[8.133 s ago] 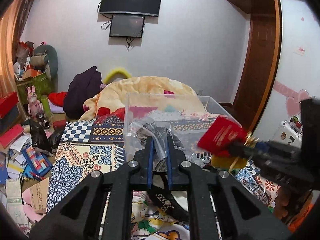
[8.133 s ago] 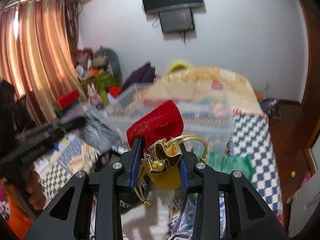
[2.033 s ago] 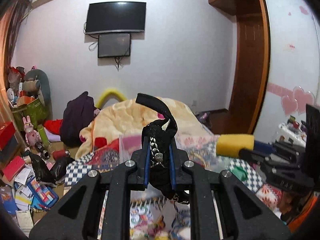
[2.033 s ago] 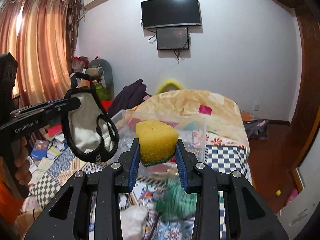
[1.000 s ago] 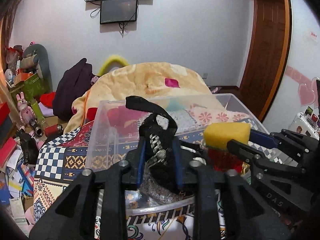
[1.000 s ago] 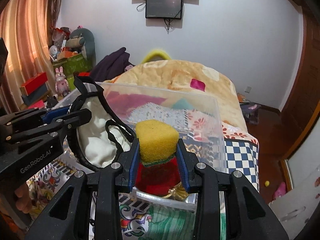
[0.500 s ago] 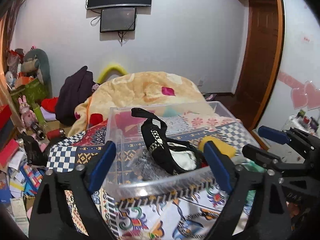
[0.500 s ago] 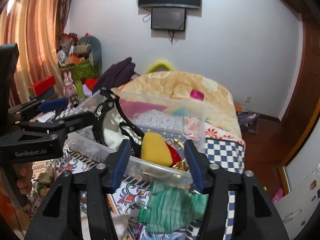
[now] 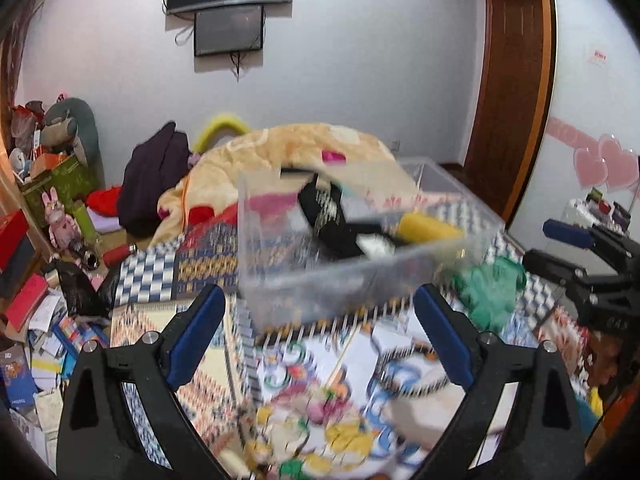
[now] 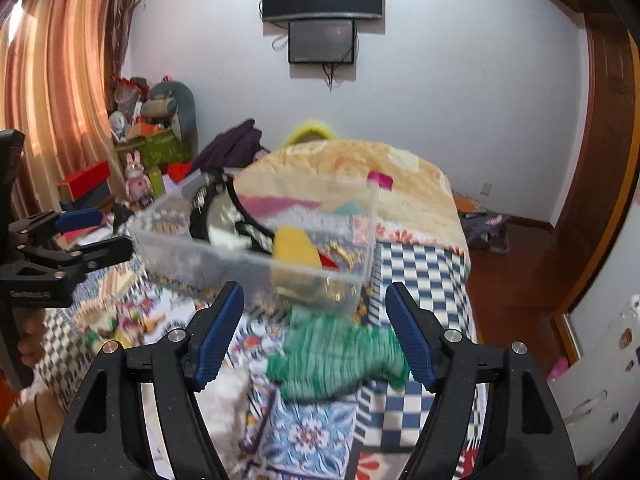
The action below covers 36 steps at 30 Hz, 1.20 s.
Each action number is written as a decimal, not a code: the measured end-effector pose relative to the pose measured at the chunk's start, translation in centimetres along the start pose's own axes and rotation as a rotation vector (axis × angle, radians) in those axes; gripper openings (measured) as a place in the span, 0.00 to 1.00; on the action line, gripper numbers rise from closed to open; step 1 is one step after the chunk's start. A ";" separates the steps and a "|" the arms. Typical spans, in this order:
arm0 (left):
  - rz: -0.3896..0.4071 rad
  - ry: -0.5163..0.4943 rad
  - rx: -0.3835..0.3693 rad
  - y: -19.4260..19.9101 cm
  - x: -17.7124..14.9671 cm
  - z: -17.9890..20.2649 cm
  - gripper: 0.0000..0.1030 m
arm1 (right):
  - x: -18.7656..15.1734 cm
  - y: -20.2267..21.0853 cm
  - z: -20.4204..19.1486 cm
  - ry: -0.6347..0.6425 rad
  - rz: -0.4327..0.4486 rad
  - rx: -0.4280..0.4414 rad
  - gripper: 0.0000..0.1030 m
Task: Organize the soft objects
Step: 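Grasp the green knit glove with the right gripper while the left gripper grasps the floral scrunchie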
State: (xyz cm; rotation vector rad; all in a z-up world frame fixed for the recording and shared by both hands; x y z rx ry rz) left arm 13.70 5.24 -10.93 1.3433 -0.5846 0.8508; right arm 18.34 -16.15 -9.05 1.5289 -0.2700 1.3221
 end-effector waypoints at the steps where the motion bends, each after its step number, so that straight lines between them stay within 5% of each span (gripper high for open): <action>1: -0.012 0.003 -0.001 -0.1 -0.5 -0.2 0.94 | -0.4 -0.2 0.0 -0.002 -0.012 -0.001 0.68; 11: -0.180 0.046 0.020 -2.2 -6.5 -3.2 0.94 | -4.4 -3.7 1.3 -0.103 -0.150 0.028 0.68; 19: -0.185 0.018 0.028 -2.2 -8.3 -2.8 0.94 | -5.7 -4.7 1.9 -0.151 -0.188 0.077 0.67; 24: -0.165 -0.002 0.036 -2.0 -8.6 -2.5 0.90 | -5.6 -4.5 1.2 -0.131 -0.176 0.122 0.35; 29: -0.151 -0.025 0.006 -1.2 -8.8 -1.8 0.64 | -5.5 -3.7 0.2 -0.102 -0.149 0.102 0.18; 36: -0.161 -0.006 -0.021 -0.5 -8.6 -1.3 0.23 | -4.6 -1.8 -0.7 -0.057 -0.102 0.101 0.13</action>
Point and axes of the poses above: each gripper's, at about its wrist camera, not at the fingertips, and y roughly against the way its jaws point, z to its right, x to its top, the point moved 3 cm from there along -y, roughly the way its jaws point, and after that the axes turned 9 degrees about y, right-handed, at the moved point
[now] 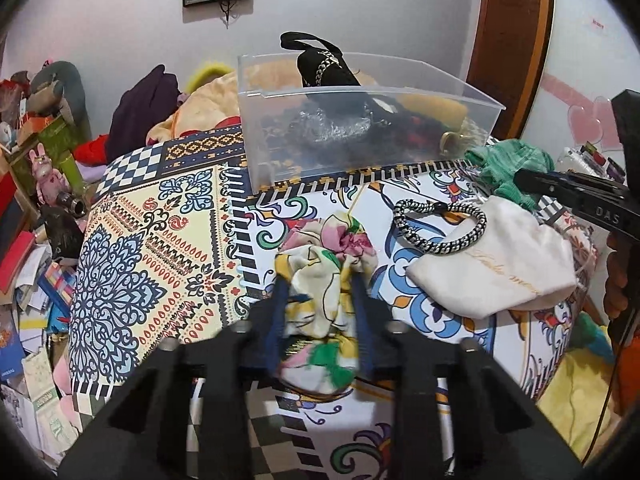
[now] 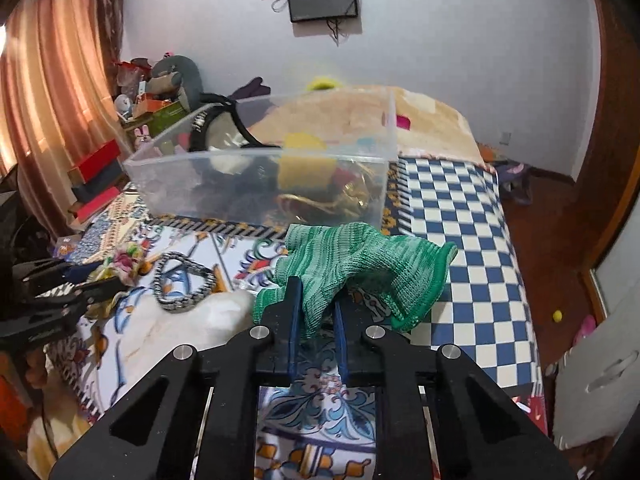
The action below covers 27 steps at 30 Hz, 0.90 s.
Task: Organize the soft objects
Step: 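Grasp the green knit glove with the right gripper while the left gripper grasps the floral scrunchie, then place the glove and scrunchie into the clear box and open both grippers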
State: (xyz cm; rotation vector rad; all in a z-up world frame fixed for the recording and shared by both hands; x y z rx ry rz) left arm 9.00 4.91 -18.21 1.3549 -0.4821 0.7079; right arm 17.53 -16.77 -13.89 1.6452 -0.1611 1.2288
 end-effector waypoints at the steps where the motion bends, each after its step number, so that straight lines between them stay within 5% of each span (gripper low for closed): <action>1: 0.004 0.004 -0.001 0.2 0.1 0.0 0.19 | 0.3 0.4 -0.2 0.010 0.012 -0.003 0.13; 15: 0.182 0.004 0.009 4.1 6.1 -0.2 0.17 | 5.3 3.1 -1.6 0.048 0.159 0.025 0.13; 27: 0.209 0.008 0.035 2.2 11.4 -0.2 0.17 | 9.5 -0.3 -2.9 0.090 0.170 0.049 0.13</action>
Point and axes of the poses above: each gripper's, at about its wrist camera, not at the fingertips, and y roughly against the way its jaws point, z to its right, x to its top, the point moved 3 cm from there along -y, roughly the way its jaws point, and after that the axes turned 9 degrees about y, right-handed, at the moved point
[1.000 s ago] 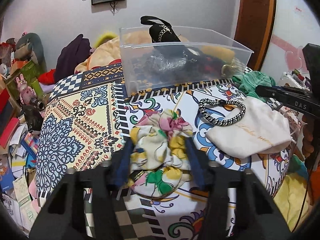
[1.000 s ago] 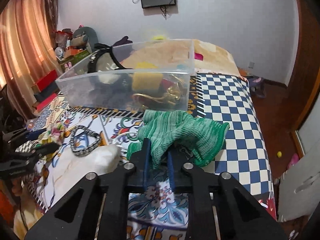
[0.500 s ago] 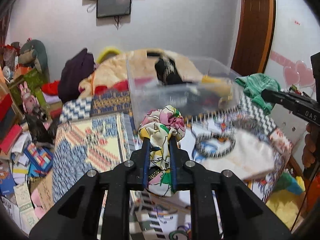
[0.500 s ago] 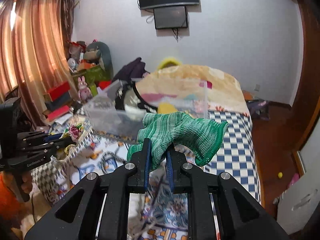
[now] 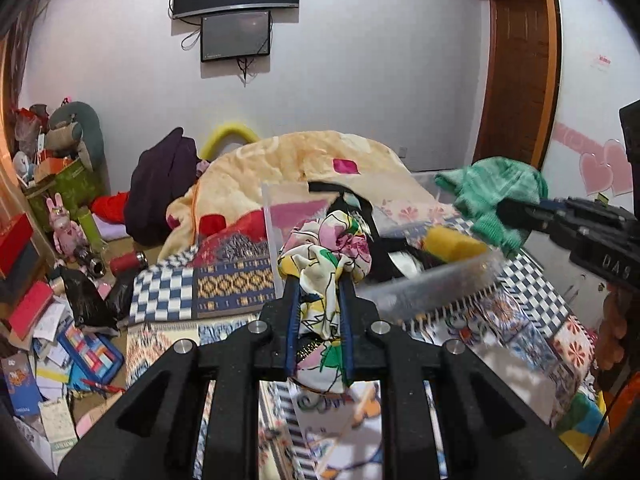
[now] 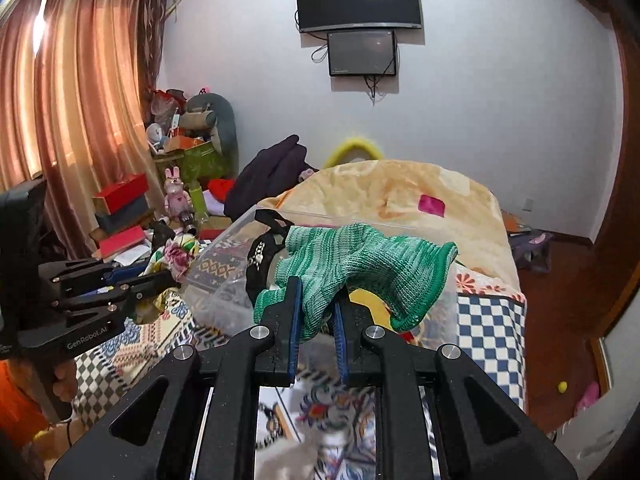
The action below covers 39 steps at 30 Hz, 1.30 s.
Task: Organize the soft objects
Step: 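Place the glove and scrunchie into the clear box and open both grippers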
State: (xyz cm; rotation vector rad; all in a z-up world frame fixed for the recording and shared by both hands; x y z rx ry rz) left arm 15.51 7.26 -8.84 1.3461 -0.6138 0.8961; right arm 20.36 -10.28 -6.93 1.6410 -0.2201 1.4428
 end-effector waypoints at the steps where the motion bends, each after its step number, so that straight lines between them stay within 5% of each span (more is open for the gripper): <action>1: -0.001 0.002 -0.005 -0.2 0.3 0.1 0.17 | 0.1 -0.4 0.0 -0.004 -0.004 0.007 0.13; 17: -0.073 0.003 0.025 -6.3 1.2 0.9 0.17 | -0.6 -5.1 -0.7 -0.009 -0.118 0.038 0.13; 21: -0.070 -0.007 0.037 -6.2 1.1 1.2 0.27 | -0.8 -5.5 -0.7 -0.005 -0.150 0.035 0.17; 25: -0.066 -0.017 0.048 -6.0 0.8 1.3 0.45 | -0.9 -5.7 -0.6 -0.004 -0.170 0.036 0.47; 29: -0.060 -0.015 0.045 -5.5 0.8 1.3 0.49 | -0.7 -4.9 -0.5 0.015 -0.147 -0.021 0.72; 39: 0.003 -0.024 0.024 -1.6 0.9 1.5 0.67 | -0.5 -2.5 -0.1 0.039 -0.118 -0.045 0.79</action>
Point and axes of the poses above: each gripper's, at about its wrist camera, not at the fingertips, and y roughly against the way its jaws point, z to its right, x to its top, the point moved 3 cm from there along -y, roughly the way its jaws point, and after that the axes turned 9 degrees about y, right-handed, at the moved point
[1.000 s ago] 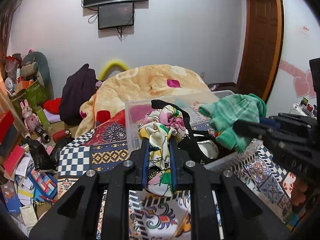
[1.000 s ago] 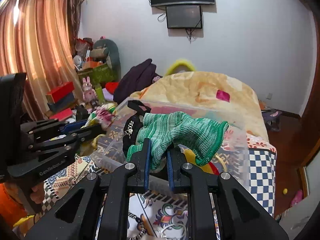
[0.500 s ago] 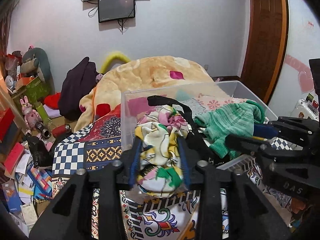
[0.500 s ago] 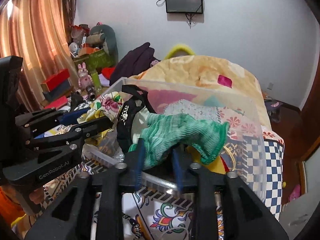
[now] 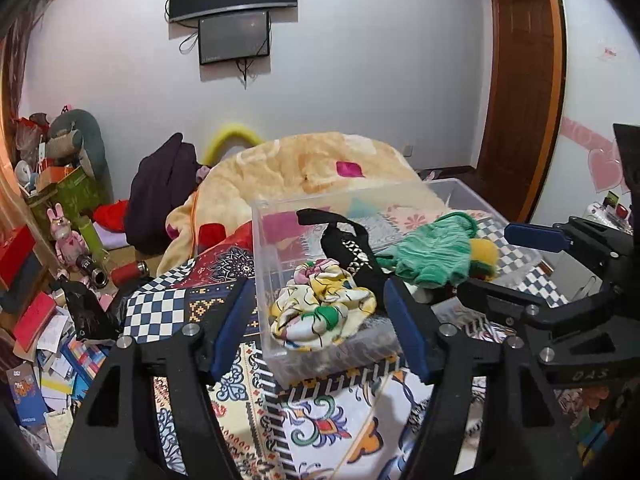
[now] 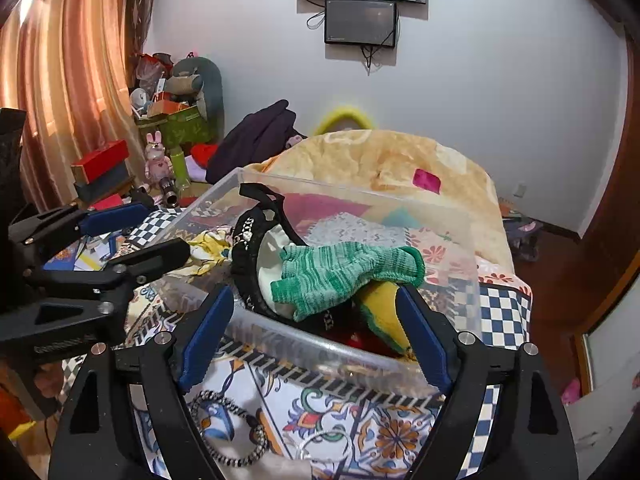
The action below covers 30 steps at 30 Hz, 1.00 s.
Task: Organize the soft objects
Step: 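Place the glove and scrunchie into the clear box and open both grippers, then grasp the white cloth pouch with the right gripper while the left gripper grasps the beaded bracelet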
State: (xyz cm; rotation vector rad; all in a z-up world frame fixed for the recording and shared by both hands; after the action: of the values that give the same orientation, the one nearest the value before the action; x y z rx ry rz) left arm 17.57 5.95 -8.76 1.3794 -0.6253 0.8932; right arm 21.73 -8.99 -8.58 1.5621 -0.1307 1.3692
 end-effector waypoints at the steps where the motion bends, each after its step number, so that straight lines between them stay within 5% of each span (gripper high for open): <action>1: 0.008 -0.003 -0.003 0.6 -0.1 0.0 0.69 | -0.1 0.2 0.0 0.000 0.003 0.001 0.79; 13: 0.012 -0.017 -0.040 5.0 -2.7 0.2 0.84 | -2.7 4.1 -0.8 0.003 0.052 -0.025 0.90; 23: -0.098 -0.026 -0.056 4.1 -7.5 0.2 0.85 | -8.2 2.6 -2.8 -0.067 -0.071 0.101 0.90; 30: -0.186 -0.023 -0.090 0.8 -9.1 1.4 0.60 | -11.0 1.8 -3.2 -0.103 -0.124 0.130 0.89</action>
State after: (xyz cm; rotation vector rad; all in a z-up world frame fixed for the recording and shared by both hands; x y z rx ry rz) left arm 12.10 2.99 -15.65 1.3441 -0.5386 0.6934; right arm 14.57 -13.10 -16.70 1.7203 -0.0070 1.2208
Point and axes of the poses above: each gripper's, at about its wrist camera, not at the fingertips, and y roughly against the way its jaws point, z to its right, x to its top, the point moved 3 cm from there along -y, roughly the way its jaws point, and after that the axes turned 9 degrees about y, right-handed, at the moved point
